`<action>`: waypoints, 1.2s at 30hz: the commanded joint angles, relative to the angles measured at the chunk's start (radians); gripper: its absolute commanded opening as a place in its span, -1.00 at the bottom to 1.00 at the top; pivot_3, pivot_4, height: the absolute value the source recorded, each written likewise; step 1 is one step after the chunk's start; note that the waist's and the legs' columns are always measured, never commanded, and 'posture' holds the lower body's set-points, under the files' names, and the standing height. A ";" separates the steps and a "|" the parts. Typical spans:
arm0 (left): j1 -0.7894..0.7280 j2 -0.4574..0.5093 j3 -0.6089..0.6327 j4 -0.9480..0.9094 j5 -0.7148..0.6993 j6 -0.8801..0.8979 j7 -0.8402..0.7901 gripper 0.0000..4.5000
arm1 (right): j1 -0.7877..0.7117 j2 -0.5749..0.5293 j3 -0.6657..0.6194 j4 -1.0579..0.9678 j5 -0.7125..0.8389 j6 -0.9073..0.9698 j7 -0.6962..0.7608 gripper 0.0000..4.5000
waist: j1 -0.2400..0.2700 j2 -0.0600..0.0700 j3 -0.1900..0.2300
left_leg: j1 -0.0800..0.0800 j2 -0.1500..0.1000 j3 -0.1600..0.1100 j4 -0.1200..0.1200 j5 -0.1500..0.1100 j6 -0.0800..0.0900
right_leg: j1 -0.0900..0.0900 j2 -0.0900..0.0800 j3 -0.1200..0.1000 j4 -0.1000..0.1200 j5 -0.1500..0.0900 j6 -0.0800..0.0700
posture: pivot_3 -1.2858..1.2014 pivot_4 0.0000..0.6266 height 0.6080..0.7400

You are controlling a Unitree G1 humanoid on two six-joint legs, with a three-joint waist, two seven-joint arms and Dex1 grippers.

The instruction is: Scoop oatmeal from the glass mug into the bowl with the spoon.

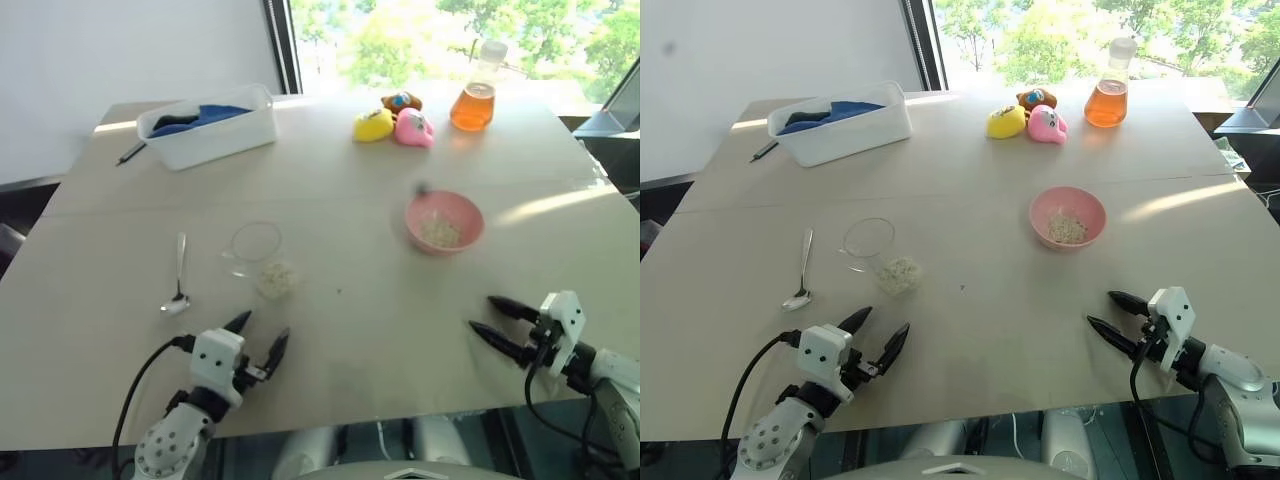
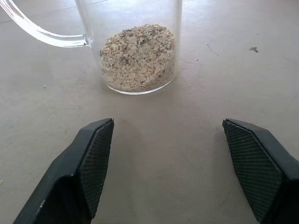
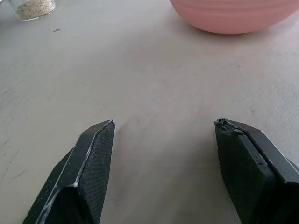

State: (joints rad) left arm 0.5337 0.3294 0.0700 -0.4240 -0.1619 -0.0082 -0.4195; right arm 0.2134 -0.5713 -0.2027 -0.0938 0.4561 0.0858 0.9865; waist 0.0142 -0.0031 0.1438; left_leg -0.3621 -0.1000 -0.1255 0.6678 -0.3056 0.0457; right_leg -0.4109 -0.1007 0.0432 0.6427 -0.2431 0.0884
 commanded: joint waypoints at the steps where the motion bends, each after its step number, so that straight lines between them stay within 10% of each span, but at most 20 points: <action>1: 0.018 0.010 0.001 0.005 0.002 -0.015 -0.015 0.74 | 0.004 -0.001 -0.018 0.027 0.001 -0.038 0.015 0.52 | 0.000 0.000 0.000 | 0.000 0.000 0.000 0.000 0.000 0.000 | 0.000 0.000 0.000 0.000 0.000 0.000 | 0.03 -0.52 1.00; 36: 0.002 0.024 0.102 -0.006 -0.092 0.043 -0.021 0.74 | -0.051 -0.007 0.031 0.117 0.034 -0.125 0.138 0.52 | -0.001 -0.004 -0.002 | 0.001 0.000 -0.002 0.001 0.000 0.000 | 0.002 0.002 -0.001 0.000 0.000 0.000 | 0.03 -0.52 1.00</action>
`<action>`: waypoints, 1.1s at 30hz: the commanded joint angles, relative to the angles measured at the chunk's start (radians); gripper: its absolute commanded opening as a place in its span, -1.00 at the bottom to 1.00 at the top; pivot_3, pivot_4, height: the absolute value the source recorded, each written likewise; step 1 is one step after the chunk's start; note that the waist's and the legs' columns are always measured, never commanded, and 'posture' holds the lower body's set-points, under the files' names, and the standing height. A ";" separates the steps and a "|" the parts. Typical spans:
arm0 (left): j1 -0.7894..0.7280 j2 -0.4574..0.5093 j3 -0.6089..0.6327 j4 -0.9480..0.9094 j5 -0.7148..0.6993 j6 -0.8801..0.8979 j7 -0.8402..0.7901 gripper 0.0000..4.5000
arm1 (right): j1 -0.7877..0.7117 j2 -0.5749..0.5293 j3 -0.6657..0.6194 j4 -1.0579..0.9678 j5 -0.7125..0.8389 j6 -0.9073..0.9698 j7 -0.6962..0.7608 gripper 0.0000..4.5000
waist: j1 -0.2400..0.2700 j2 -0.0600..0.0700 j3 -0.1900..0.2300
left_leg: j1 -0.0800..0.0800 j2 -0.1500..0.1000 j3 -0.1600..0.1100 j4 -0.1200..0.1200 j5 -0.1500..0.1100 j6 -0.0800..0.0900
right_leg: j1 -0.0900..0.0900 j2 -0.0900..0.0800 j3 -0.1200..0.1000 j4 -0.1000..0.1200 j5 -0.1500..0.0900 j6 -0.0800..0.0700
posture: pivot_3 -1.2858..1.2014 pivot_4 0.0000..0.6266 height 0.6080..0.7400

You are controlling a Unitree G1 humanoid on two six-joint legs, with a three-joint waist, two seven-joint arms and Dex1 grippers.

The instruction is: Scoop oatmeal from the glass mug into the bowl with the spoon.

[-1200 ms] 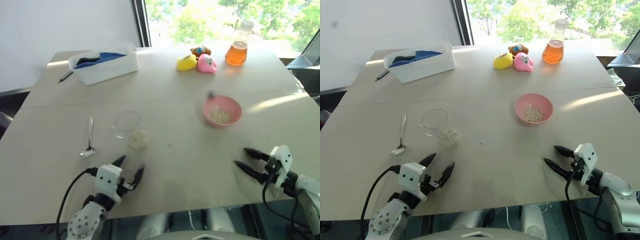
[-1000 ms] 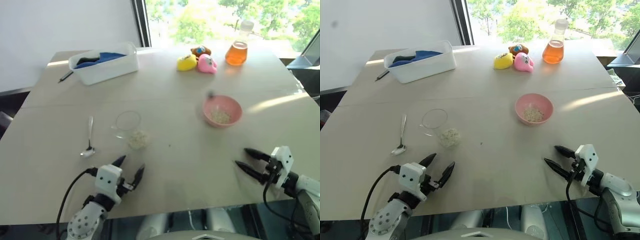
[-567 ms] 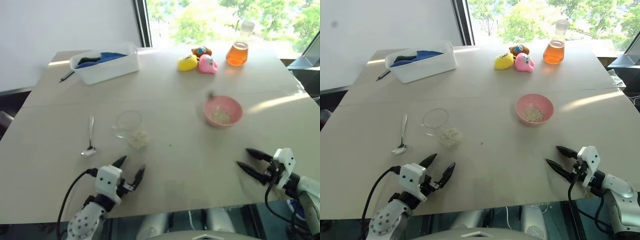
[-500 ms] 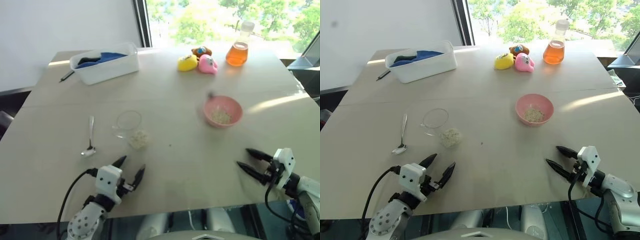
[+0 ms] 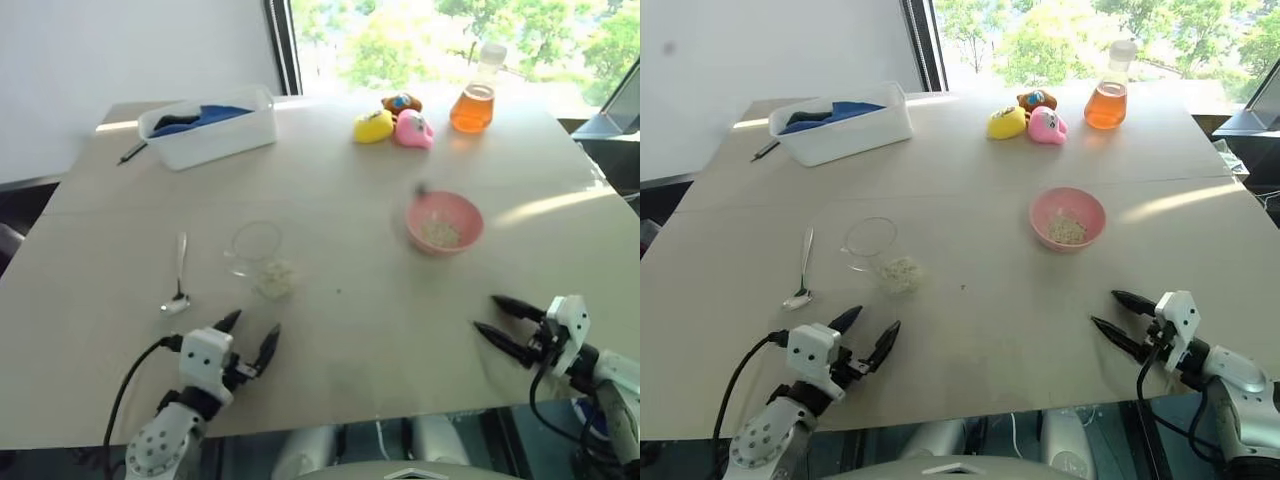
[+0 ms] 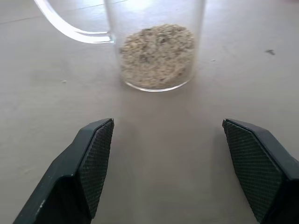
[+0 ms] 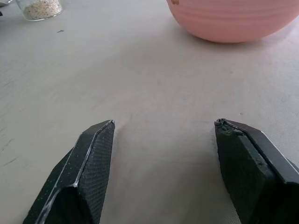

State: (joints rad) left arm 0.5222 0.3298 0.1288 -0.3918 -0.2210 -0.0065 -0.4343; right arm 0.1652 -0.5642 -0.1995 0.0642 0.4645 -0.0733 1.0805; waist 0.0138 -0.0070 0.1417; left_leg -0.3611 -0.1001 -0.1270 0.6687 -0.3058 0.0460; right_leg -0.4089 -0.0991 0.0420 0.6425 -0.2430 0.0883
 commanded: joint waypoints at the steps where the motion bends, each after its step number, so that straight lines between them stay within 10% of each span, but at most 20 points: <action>1: 0.014 0.031 0.051 -0.046 -0.041 0.060 -0.009 0.74 | -0.005 -0.019 0.033 -0.052 0.028 0.041 0.053 0.52 | -0.001 0.000 0.000 | 0.000 0.000 0.000 0.000 0.000 0.000 | 0.000 0.000 0.000 0.000 0.000 0.000 | 0.03 -0.52 1.00; 21: -0.016 0.379 0.661 -0.186 -0.651 0.691 -0.062 0.74 | -0.241 -0.141 0.137 -0.536 0.258 0.426 0.070 0.52 | 0.001 -0.002 0.008 | -0.003 0.000 -0.003 0.000 0.001 -0.003 | -0.002 0.000 -0.003 -0.001 0.000 0.000 | 0.03 -0.52 1.00; 33: -0.241 0.479 0.597 -0.032 -0.584 0.898 0.081 0.74 | -0.323 -0.125 0.148 -0.550 0.261 0.459 0.033 0.52 | 0.000 -0.003 0.010 | -0.003 0.000 -0.003 -0.001 0.001 -0.003 | -0.003 0.001 -0.003 -0.001 0.000 0.000 | 0.03 -0.52 1.00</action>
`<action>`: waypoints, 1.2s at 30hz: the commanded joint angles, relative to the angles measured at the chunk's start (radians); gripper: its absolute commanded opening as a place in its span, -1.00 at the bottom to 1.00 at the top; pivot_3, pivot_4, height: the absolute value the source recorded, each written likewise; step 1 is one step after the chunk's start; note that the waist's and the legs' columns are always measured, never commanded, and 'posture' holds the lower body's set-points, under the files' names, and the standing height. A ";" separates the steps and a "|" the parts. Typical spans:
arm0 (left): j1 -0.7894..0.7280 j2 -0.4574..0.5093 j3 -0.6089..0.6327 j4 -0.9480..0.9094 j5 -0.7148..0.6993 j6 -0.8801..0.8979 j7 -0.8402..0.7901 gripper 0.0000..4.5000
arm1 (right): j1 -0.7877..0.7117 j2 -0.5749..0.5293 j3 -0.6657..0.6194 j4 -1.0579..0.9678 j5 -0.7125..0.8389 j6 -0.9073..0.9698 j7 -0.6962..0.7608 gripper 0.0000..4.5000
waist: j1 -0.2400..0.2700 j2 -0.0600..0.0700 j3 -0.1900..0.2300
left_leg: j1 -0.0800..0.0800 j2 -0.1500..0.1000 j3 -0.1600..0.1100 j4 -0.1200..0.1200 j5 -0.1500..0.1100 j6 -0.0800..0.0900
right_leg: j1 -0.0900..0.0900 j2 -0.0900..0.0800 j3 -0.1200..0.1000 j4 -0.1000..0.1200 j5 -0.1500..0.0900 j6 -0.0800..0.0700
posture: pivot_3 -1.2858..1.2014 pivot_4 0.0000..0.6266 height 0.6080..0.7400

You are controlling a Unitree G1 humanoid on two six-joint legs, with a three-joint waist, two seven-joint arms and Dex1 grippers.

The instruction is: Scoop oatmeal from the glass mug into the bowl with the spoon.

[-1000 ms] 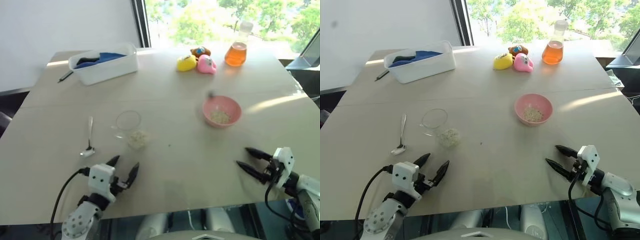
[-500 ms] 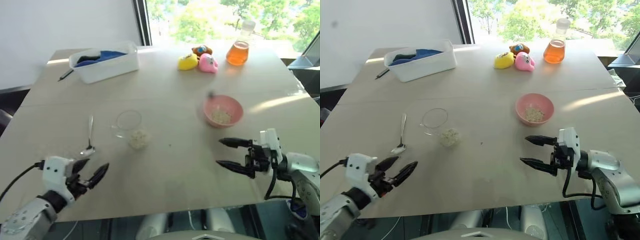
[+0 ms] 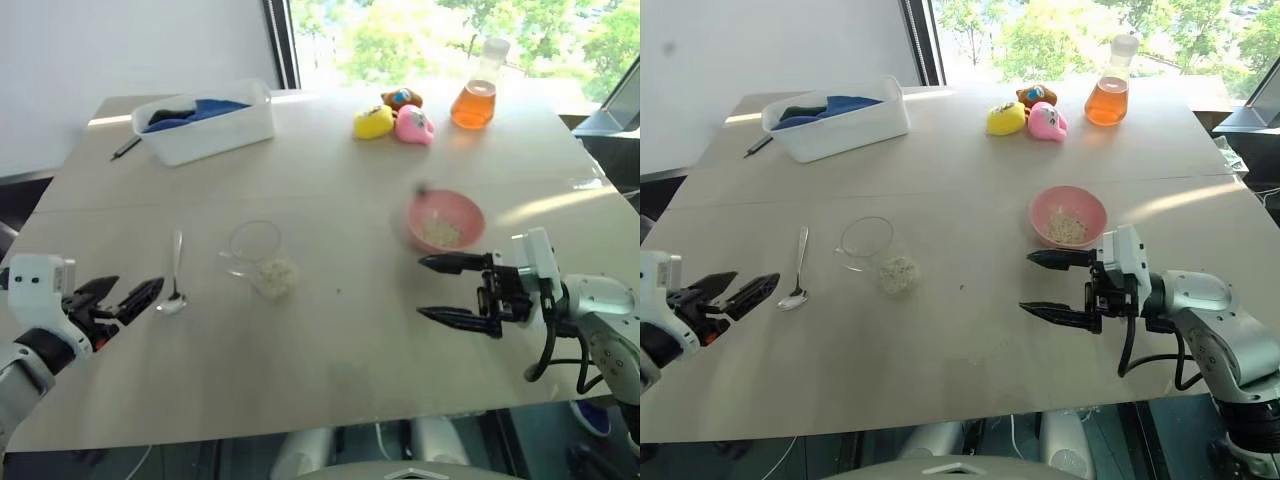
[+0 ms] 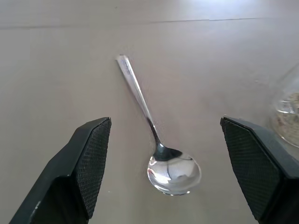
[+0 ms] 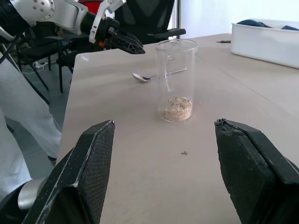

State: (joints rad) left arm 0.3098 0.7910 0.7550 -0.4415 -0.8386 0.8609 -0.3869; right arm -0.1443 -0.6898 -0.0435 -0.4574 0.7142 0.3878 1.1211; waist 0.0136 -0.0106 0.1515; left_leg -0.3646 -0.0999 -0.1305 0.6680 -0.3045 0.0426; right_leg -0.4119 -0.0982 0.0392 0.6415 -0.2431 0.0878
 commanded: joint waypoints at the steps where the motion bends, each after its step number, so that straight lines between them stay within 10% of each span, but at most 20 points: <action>1: -0.047 0.017 -0.050 0.029 0.046 0.036 0.041 0.74 | -0.018 0.002 -0.009 -0.030 0.011 0.000 -0.013 0.52 | 0.000 0.000 0.000 | 0.000 0.000 0.000 0.000 0.000 0.000 | 0.000 0.000 0.000 0.000 0.000 0.000 | 0.03 -0.52 1.00; 19: -0.286 0.053 -0.348 0.293 0.294 0.102 0.016 0.74 | -0.015 0.012 0.009 -0.058 -0.011 0.006 -0.064 0.52 | -0.001 0.001 0.000 | -0.001 0.000 0.000 0.000 0.000 0.000 | -0.003 -0.001 0.001 0.001 0.000 0.000 | 0.03 -0.52 1.00; 29: -0.301 0.019 -0.336 0.300 0.287 0.215 -0.005 -0.97 | -0.019 0.025 0.025 -0.059 -0.022 0.001 -0.074 0.52 | -0.002 0.005 -0.002 | 0.000 0.000 0.001 0.000 0.000 -0.001 | -0.003 -0.002 0.002 0.002 0.000 0.000 | 0.03 -0.52 1.00; 36: -0.249 -0.054 -0.272 0.262 0.307 0.205 0.020 -0.97 | -0.022 0.024 0.017 -0.059 -0.023 0.005 -0.080 0.52 | -0.006 0.008 -0.004 | 0.000 0.000 0.002 0.000 0.000 -0.001 | -0.002 -0.003 0.003 0.002 0.000 0.000 | 0.03 -0.52 1.00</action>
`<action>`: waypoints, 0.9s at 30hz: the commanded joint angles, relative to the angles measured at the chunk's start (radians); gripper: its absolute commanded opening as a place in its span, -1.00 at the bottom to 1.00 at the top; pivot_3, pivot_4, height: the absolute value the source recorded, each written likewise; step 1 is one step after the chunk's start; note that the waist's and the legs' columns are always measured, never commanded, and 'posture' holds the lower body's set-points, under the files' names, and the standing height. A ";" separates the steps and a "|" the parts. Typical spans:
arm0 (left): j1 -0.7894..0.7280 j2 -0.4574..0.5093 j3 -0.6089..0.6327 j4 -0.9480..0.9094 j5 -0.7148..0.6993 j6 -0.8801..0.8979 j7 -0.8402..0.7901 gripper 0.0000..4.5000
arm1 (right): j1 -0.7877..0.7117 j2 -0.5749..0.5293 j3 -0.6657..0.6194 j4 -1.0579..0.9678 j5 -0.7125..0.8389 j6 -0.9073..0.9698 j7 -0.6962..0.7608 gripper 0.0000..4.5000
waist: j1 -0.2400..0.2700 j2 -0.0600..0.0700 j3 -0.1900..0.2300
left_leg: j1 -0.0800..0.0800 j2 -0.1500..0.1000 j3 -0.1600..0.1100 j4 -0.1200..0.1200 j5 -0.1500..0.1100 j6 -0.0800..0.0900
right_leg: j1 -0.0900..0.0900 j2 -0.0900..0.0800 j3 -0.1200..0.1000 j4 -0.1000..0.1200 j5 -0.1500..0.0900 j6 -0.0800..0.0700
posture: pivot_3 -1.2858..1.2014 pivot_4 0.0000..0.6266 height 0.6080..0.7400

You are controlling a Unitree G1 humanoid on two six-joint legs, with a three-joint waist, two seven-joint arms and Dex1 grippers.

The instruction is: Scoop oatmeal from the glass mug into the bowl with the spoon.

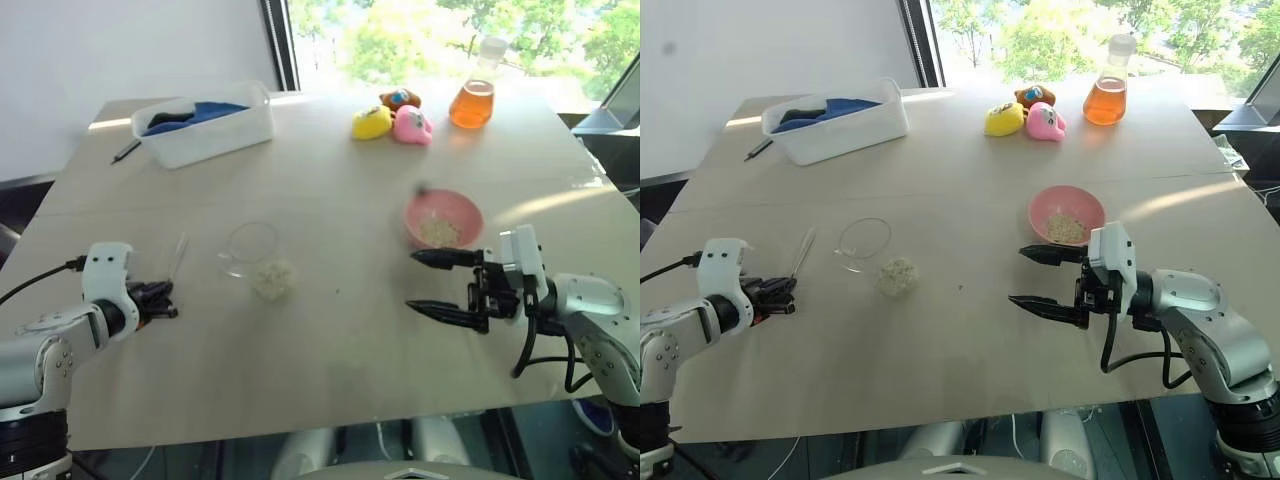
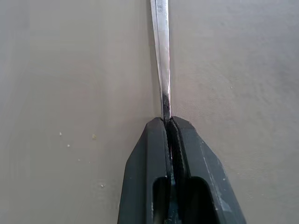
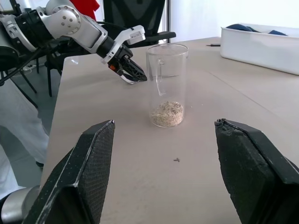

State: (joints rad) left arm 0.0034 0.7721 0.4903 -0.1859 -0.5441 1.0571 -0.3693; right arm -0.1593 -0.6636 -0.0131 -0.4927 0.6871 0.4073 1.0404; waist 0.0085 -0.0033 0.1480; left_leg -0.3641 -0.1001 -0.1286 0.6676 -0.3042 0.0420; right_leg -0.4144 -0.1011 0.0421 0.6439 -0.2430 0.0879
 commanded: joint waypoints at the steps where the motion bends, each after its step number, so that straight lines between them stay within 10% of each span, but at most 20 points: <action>1: 0.067 -0.041 -0.009 -0.001 0.038 -0.033 0.010 -0.97 | -0.008 -0.002 -0.013 -0.022 0.005 -0.014 0.000 0.52 | -0.001 0.001 0.000 | 0.000 0.000 0.000 0.000 0.000 0.000 | 0.000 0.000 0.000 0.000 0.000 0.000 | 0.03 -0.52 1.00; 16: -0.041 -0.073 0.162 -0.162 0.038 -0.328 0.021 -0.97 | -0.104 -0.003 0.017 0.045 -0.028 0.051 -0.035 0.52 | 0.008 -0.007 0.003 | -0.003 0.000 -0.002 0.001 0.001 -0.001 | 0.000 -0.001 -0.003 -0.001 0.000 0.000 | 0.03 -0.52 1.00; 27: -0.468 0.035 -0.187 -0.084 0.171 -0.529 -0.096 -0.97 | -0.468 0.243 -0.089 0.182 0.051 0.297 -0.514 0.52 | -0.002 -0.009 0.004 | -0.006 0.000 -0.004 0.001 0.002 -0.002 | -0.003 0.003 -0.005 0.000 0.001 -0.001 | 0.03 -0.52 1.00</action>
State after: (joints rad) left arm -0.4064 0.7833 0.3596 -0.2802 -0.4152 0.6078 -0.4335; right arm -0.5676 -0.4476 -0.0496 -0.3030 0.6879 0.6605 0.6176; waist 0.0068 -0.0122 0.1519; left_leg -0.3713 -0.1004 -0.1325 0.6690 -0.3024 0.0393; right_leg -0.4181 -0.0973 0.0370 0.6434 -0.2420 0.0865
